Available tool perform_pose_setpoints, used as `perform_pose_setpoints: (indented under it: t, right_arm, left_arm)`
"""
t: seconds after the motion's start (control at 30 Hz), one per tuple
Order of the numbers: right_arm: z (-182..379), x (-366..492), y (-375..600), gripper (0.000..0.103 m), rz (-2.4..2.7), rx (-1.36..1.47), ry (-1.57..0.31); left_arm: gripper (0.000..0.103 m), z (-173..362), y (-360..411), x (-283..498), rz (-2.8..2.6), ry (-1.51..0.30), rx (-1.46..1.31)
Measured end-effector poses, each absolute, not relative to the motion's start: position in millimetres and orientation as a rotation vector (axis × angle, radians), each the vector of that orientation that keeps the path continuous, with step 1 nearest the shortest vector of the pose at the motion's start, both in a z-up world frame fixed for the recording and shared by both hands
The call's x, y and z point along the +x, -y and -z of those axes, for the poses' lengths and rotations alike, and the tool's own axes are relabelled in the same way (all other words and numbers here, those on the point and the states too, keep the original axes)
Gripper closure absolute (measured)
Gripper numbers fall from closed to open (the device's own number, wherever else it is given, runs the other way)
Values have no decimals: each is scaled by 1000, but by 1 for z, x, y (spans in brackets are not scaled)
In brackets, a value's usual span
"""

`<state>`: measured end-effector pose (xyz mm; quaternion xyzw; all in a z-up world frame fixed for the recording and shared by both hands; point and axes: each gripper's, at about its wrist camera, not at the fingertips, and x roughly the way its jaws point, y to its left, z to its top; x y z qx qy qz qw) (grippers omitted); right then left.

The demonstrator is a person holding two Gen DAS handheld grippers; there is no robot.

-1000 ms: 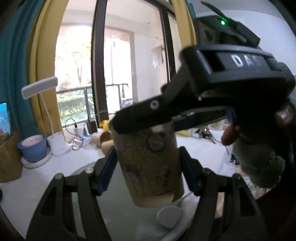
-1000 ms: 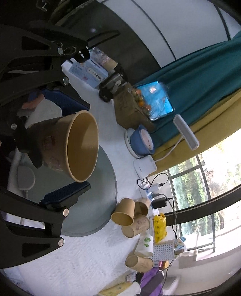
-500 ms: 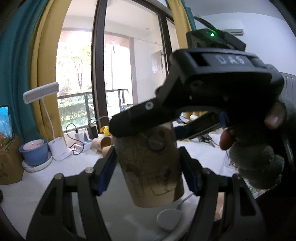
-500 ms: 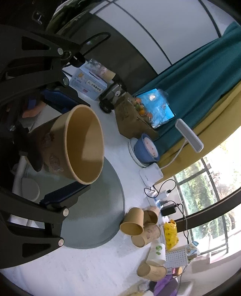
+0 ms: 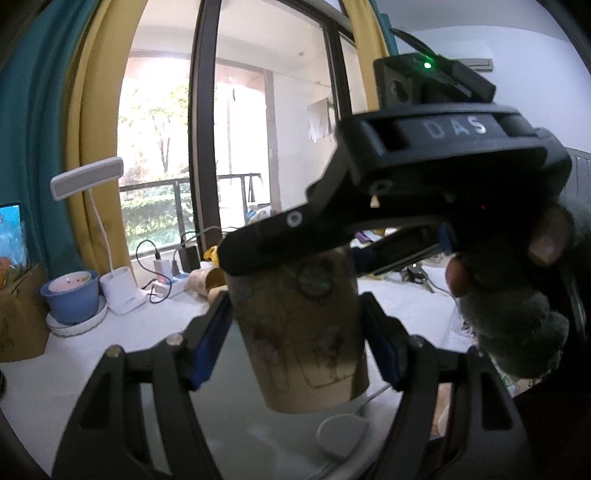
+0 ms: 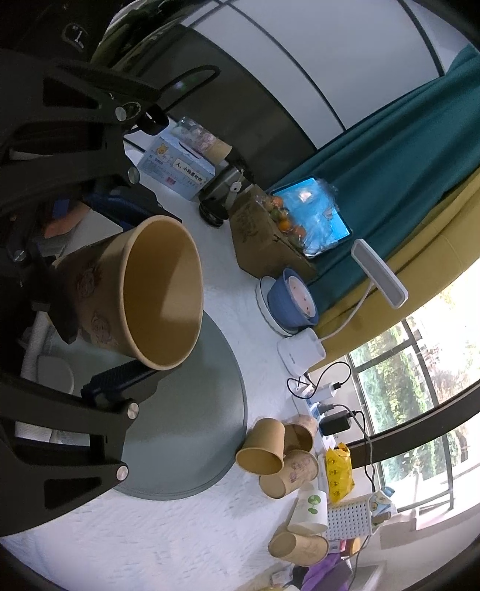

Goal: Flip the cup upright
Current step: 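Rotate the cup upright with the right tool and release the left tool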

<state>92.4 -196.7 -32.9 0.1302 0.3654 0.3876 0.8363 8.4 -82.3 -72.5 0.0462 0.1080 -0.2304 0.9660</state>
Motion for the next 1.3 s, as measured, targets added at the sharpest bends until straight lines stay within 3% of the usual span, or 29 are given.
perform_pose_setpoints:
  t: [0.2, 0.7, 0.9, 1.3]
  right_arm:
    - [33, 93, 194, 34, -786, 253, -754]
    - [50, 106, 182, 35, -543, 51, -505]
    - [74, 123, 165, 35, -508, -23, -496]
    - [112, 170, 130, 35, -510, -105, -543]
  left_arm:
    - [14, 75, 79, 10, 480, -254, 81]
    - [13, 99, 22, 48, 310, -457, -80]
    - [13, 115, -13, 79, 195, -573, -183]
    - [13, 124, -46, 113, 127, -641, -254]
